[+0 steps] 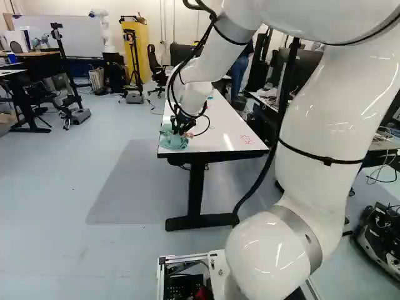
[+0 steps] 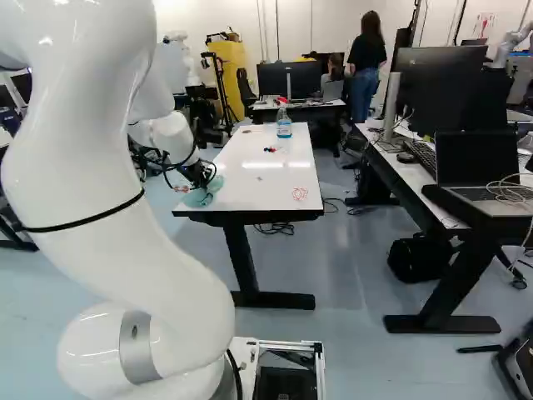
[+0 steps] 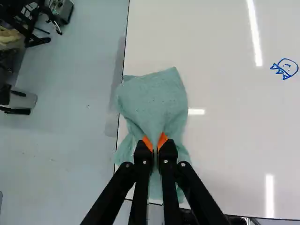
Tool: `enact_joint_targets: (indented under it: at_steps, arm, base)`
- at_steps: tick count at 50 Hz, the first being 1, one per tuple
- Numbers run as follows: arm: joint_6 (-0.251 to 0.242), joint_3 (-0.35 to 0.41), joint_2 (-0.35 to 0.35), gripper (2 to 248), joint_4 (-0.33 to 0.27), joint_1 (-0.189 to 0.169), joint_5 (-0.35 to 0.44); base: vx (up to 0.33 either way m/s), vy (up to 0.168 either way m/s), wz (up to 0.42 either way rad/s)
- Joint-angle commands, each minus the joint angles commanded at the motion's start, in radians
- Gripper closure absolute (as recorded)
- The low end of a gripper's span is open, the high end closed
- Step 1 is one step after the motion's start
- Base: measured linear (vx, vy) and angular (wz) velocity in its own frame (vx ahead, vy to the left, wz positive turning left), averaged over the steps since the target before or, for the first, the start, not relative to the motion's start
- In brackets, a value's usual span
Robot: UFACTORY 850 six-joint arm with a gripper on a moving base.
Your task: Clean the table with the green towel
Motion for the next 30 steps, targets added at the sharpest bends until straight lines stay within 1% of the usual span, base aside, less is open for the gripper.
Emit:
enact_joint_targets:
  at_steps: [21,30]
  arm:
    - [0.000,0.012,0.058,220,0.000,-0.001,0.000]
    - [0.000,0.017,0.086,220,0.000,-0.016,0.000]
  base:
    - [0.000,0.000,0.000]
    - [0.000,0.000,0.000]
